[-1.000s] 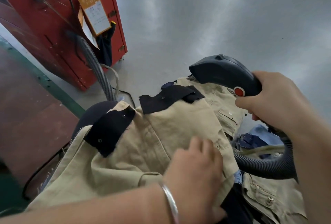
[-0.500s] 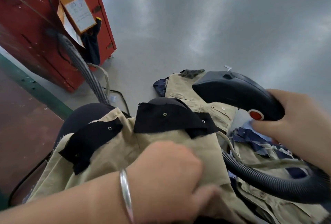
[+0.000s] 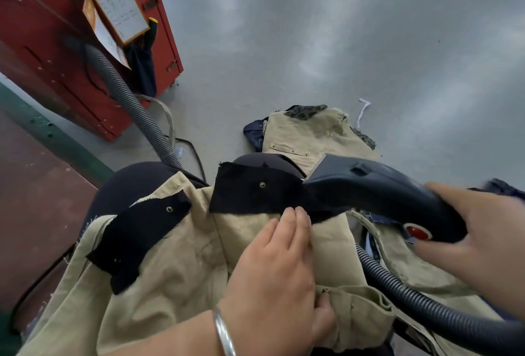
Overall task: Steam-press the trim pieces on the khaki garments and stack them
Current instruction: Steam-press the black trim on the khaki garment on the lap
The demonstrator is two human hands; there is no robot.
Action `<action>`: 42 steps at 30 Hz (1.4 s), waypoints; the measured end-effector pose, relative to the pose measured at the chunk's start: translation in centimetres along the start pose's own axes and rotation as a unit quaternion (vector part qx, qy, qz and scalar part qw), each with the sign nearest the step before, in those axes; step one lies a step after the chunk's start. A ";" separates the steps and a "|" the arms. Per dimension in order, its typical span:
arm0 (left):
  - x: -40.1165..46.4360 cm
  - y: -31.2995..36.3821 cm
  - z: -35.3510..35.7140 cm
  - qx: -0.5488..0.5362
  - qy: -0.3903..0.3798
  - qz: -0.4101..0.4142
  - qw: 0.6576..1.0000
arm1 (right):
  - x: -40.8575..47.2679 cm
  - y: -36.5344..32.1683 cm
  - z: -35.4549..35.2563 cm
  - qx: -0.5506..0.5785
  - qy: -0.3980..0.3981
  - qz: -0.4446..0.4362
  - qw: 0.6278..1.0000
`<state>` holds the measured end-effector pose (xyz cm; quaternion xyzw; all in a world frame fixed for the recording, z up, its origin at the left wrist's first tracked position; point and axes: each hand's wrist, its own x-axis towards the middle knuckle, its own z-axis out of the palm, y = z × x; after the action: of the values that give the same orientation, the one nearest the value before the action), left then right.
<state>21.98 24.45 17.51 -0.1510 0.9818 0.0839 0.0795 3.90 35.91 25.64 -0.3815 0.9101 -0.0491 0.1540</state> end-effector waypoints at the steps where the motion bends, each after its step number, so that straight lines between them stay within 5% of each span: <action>1: 0.0 0.1 0.2 0.001 0.007 -0.004 1.000 | 0.0 -0.5 0.2 -0.004 -0.010 -0.006 1.000; 6: 0.2 0.3 0.3 0.005 -0.006 -0.015 1.000 | 1.6 -2.6 1.5 -0.024 -0.064 -0.026 0.997; 18: 0.0 0.3 0.3 0.037 0.003 -0.033 0.999 | 9.9 -6.8 -2.9 0.065 0.050 -0.125 0.989; 32: 0.0 0.2 0.6 -0.004 0.019 -0.024 1.000 | 5.1 -1.1 -1.1 -0.056 -0.090 -0.139 0.985; 42: 0.0 0.0 0.0 0.025 0.006 -0.010 1.000 | 9.6 -9.4 0.9 -0.057 0.001 -0.212 0.976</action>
<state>21.95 24.47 17.51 -0.1593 0.9824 0.0580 0.0779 4.16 22.51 24.41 -0.5741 0.8098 -0.0295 0.1173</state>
